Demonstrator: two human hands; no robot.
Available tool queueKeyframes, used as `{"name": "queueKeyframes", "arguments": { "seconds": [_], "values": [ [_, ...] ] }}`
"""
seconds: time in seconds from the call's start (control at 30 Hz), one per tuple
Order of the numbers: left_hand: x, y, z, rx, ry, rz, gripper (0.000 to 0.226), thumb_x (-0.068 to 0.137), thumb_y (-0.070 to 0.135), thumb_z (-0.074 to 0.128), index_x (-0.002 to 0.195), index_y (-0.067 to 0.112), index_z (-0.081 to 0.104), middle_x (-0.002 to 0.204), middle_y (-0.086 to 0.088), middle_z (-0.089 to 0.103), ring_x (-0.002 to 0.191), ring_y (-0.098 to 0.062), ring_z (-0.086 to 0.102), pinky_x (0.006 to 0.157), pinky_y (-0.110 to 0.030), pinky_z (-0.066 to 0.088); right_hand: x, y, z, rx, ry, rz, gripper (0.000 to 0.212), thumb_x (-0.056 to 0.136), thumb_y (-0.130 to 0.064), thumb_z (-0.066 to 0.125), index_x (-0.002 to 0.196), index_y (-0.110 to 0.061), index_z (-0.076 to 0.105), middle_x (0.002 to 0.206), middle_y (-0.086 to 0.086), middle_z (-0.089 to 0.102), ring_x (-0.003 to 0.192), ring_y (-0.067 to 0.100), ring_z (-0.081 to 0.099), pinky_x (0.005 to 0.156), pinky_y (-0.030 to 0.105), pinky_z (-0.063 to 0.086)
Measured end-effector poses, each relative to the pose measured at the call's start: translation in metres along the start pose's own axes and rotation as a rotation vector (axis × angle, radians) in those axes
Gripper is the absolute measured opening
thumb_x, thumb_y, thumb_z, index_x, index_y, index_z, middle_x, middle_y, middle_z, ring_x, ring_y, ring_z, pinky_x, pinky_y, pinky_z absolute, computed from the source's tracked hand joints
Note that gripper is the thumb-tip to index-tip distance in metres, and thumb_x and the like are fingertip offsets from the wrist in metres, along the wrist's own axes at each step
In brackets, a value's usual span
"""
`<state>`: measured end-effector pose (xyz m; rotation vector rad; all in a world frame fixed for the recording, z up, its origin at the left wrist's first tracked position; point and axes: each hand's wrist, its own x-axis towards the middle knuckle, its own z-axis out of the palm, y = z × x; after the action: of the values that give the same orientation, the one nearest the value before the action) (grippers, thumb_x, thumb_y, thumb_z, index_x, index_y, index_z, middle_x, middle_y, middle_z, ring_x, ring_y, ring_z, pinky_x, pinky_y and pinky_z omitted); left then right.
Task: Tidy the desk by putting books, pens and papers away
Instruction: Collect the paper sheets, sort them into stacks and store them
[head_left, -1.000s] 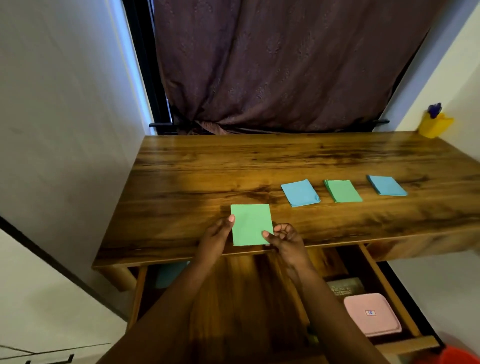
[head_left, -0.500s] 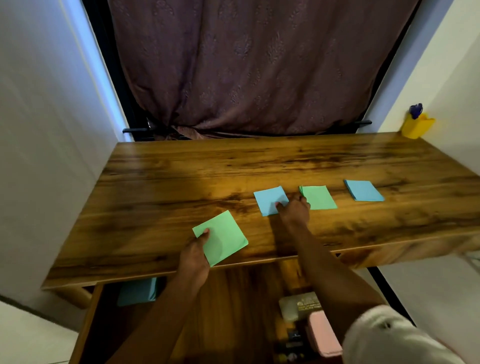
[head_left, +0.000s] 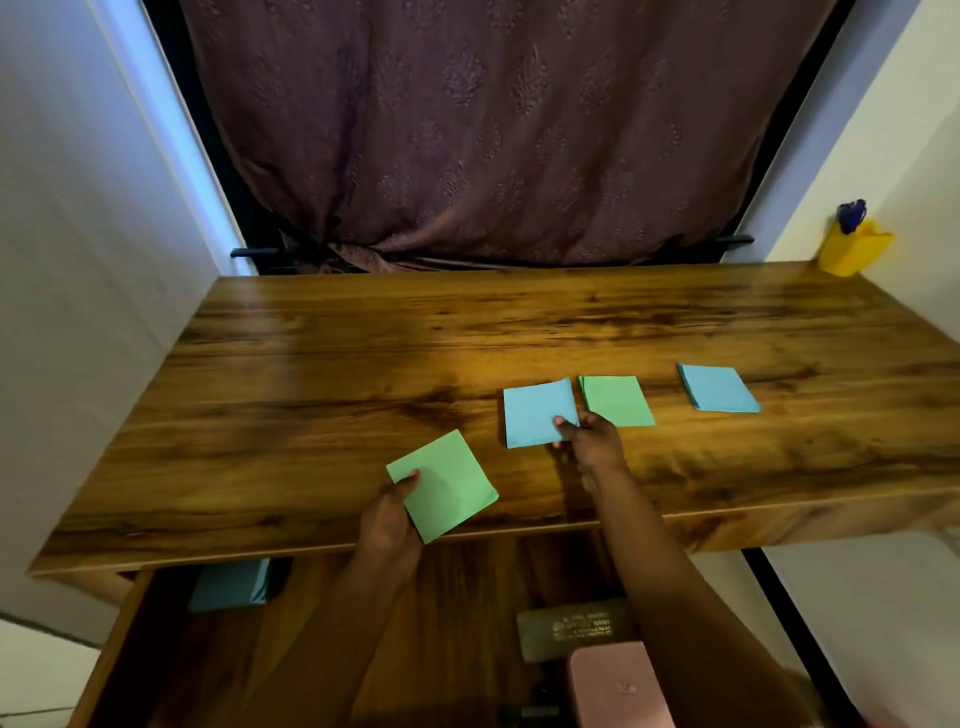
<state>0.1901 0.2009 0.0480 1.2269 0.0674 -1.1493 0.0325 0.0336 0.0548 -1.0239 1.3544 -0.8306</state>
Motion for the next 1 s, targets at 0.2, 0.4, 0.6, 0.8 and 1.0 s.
{"name": "queueKeyframes", "arguments": {
  "seconds": [0.2,0.4,0.6,0.8,1.0],
  "values": [
    [-0.006,-0.021,0.033,-0.026,-0.071,-0.033,0.030,0.093,0.020,0.054,0.121,0.009,0.053,0.103,-0.012,0.065,0.087,-0.027,0.061,0.070,-0.038,0.048,-0.063,0.004,-0.034,0.025,-0.207,-0.117,0.010,0.086,-0.011,0.065,0.094,-0.017,0.060,0.086,0.002,0.069,0.058,0.007,0.062,0.047,0.017,0.042],
    [-0.009,-0.046,0.065,0.023,-0.089,0.023,0.030,0.092,0.019,0.057,0.120,0.008,0.056,0.109,-0.012,0.066,0.089,-0.027,0.063,0.075,-0.040,0.051,-0.068,0.026,-0.037,-0.329,-0.214,-0.271,0.035,0.084,-0.021,0.069,0.115,-0.008,0.057,0.106,0.008,0.068,0.081,0.012,0.068,0.055,0.021,0.054],
    [-0.012,-0.064,0.079,0.078,-0.057,0.086,0.024,0.094,0.017,0.054,0.117,0.010,0.054,0.100,-0.010,0.065,0.083,-0.025,0.061,0.069,-0.037,0.049,-0.064,0.031,-0.059,-0.759,-0.099,-0.475,0.053,0.084,-0.042,0.063,0.131,-0.021,0.050,0.126,0.001,0.048,0.114,0.017,0.051,0.088,0.030,0.046],
    [-0.025,-0.066,0.091,0.321,-0.089,0.301,0.016,0.096,0.024,0.050,0.112,0.021,0.054,0.096,0.000,0.063,0.083,-0.015,0.060,0.060,-0.026,0.052,-0.044,0.025,-0.070,-0.569,-0.185,-0.413,0.036,0.089,-0.030,0.061,0.123,-0.021,0.060,0.119,-0.002,0.065,0.106,0.014,0.061,0.086,0.035,0.055],
    [-0.013,-0.045,0.090,0.880,-0.231,0.669,0.032,0.094,0.047,0.041,0.120,0.030,0.044,0.111,0.002,0.060,0.101,-0.011,0.058,0.083,-0.035,0.053,-0.028,0.004,-0.078,-0.323,-0.112,-0.513,0.021,0.082,-0.016,0.070,0.104,-0.017,0.069,0.099,-0.006,0.069,0.091,0.000,0.061,0.071,0.018,0.054]
  ]
}}
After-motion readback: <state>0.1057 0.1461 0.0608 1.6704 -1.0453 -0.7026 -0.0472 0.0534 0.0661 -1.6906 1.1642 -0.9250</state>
